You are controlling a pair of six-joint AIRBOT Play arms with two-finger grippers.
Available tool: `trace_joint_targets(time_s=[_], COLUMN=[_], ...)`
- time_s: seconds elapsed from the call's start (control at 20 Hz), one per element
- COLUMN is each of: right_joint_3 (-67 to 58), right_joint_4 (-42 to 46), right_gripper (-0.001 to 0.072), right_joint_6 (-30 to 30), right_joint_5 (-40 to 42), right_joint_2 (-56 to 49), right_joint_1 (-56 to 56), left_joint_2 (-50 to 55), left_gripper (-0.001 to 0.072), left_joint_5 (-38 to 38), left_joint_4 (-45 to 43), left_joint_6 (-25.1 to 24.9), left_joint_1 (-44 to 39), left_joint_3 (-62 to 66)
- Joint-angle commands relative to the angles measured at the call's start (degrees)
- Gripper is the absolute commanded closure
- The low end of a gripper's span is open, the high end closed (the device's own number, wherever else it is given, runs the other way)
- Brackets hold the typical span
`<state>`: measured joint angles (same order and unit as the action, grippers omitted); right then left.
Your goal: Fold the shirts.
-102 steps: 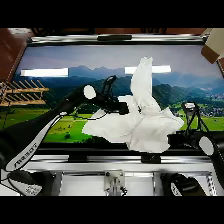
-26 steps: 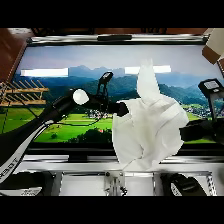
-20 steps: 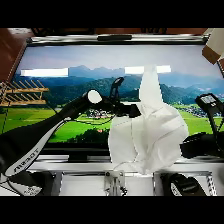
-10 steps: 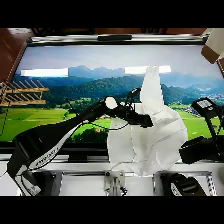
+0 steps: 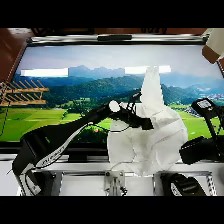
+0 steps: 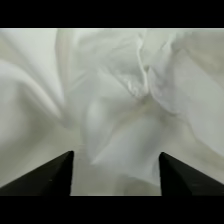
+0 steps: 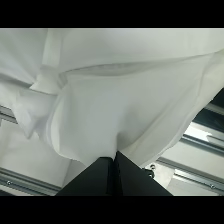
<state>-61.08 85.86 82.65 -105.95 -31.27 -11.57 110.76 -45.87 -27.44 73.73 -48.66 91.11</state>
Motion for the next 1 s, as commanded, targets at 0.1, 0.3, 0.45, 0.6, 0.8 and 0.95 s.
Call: trace_joint_targets(time_s=[0.1, 0.3, 0.45, 0.6, 0.8, 0.95], right_joint_3=[0.0, 0.0, -0.1, -1.8, -3.3, -3.3], right_joint_4=[0.0, -0.6, -3.0, -6.1, -13.7, -22.4], right_gripper=[0.0662, 0.0662, 0.0662, 0.0662, 0.0662, 0.0662], right_joint_6=[0.0, -0.1, -2.5, -4.2, -3.3, -3.7], right_joint_5=[-0.4, 3.5, 16.2, 42.1, 72.3, 100.4], right_joint_2=[0.1, 0.1, 0.1, 0.1, 0.1, -1.8], right_joint_1=[0.0, 0.0, 0.0, 0.0, 0.0, 0.0], left_joint_2=[0.6, 0.0, -4.7, -13.3, -26.1, -36.6], left_gripper=[0.0451, 0.0666, 0.0668, 0.0668, 0.0669, 0.0669], left_joint_5=[10.4, 7.9, 5.8, 6.3, 6.7, 12.2], left_joint_4=[5.6, 6.4, 2.2, -2.4, -3.9, -4.6], left_joint_6=[0.0, -5.9, -8.6, -8.5, -8.6, -16.5], left_joint_1=[-1.3, 1.8, 8.1, 16.5, 26.4, 29.1], left_joint_3=[1.2, 6.2, 11.7, 16.7, 19.4, 19.5])
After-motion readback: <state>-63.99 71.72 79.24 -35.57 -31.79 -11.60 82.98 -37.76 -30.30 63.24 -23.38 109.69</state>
